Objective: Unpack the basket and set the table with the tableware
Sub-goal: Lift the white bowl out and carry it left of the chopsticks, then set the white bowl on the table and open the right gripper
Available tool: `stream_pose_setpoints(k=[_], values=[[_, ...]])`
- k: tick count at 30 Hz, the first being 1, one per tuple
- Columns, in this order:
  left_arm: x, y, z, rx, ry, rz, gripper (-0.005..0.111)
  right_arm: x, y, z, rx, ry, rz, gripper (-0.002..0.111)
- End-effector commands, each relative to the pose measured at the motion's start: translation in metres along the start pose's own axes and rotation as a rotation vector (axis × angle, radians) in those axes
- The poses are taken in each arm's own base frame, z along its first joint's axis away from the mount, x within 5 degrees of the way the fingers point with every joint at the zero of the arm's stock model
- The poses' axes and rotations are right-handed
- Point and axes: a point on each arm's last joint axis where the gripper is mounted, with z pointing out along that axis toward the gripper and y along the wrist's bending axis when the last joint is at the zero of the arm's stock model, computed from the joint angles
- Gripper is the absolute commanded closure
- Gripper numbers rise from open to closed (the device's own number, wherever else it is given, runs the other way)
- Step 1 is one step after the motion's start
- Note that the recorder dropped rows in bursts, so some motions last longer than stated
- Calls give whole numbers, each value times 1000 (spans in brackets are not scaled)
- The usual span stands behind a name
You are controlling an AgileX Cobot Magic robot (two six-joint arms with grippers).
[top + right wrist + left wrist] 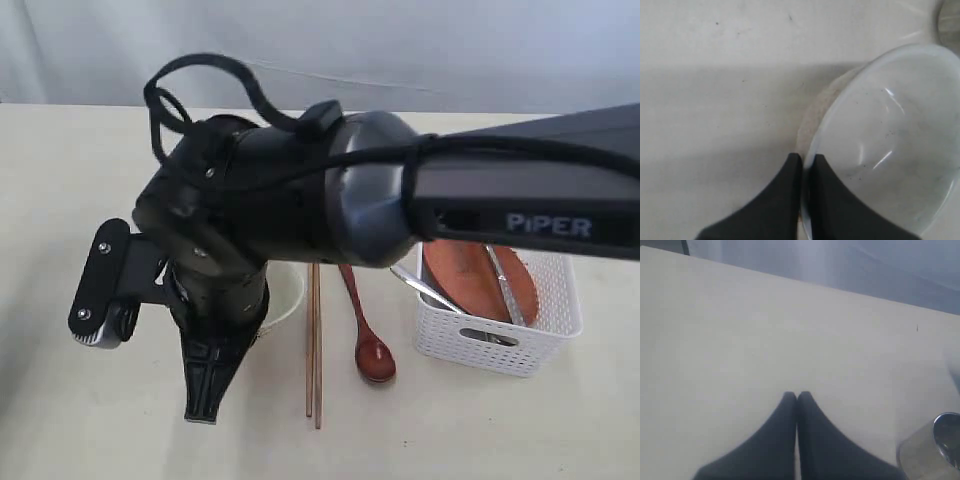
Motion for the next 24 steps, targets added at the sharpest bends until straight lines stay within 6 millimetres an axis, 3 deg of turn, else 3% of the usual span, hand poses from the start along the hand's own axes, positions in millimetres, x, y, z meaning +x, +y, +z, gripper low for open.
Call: stream_pose_setpoints(k=[1, 6, 24], values=[[1, 1, -2, -3, -3, -1, 107, -6, 3, 9, 67, 15, 9, 109], [1, 1, -2, -3, -3, -1, 107, -6, 7, 18, 58, 38, 29, 109], [1, 1, -2, -3, -3, -1, 107, -5, 13, 18, -11, 52, 76, 108]])
